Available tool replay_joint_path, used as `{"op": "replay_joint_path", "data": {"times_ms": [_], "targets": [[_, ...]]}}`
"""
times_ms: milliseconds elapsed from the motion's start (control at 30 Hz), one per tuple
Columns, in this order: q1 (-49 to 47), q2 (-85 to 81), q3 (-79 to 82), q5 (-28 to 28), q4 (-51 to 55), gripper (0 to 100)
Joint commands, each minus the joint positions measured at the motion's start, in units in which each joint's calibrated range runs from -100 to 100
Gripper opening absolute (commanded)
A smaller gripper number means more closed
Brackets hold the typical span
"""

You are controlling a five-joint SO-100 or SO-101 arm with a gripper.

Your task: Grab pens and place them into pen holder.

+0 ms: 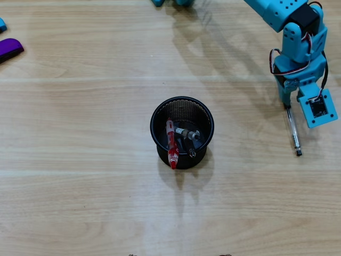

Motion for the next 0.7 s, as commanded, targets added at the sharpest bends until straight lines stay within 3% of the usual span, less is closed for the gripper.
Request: {"op": "replay_joint_path", "data": {"times_ms": [0,200,433,500,567,667], "targets": [[1.13,-1.03,-2.69,0.59,-0.45,17],[0.41,-0.10,-0.87,-0.61,-4.83,17],[-0.64,-0.10,15.33,-4.27,-14.54,17],[-0.64,-0.86,21.22,-5.00,-20.13,12],[-0.16,-1.19,25.11,-6.05,-24.94,0],[0.16,-4.24,25.74,-6.15,-27.78,1]]}}
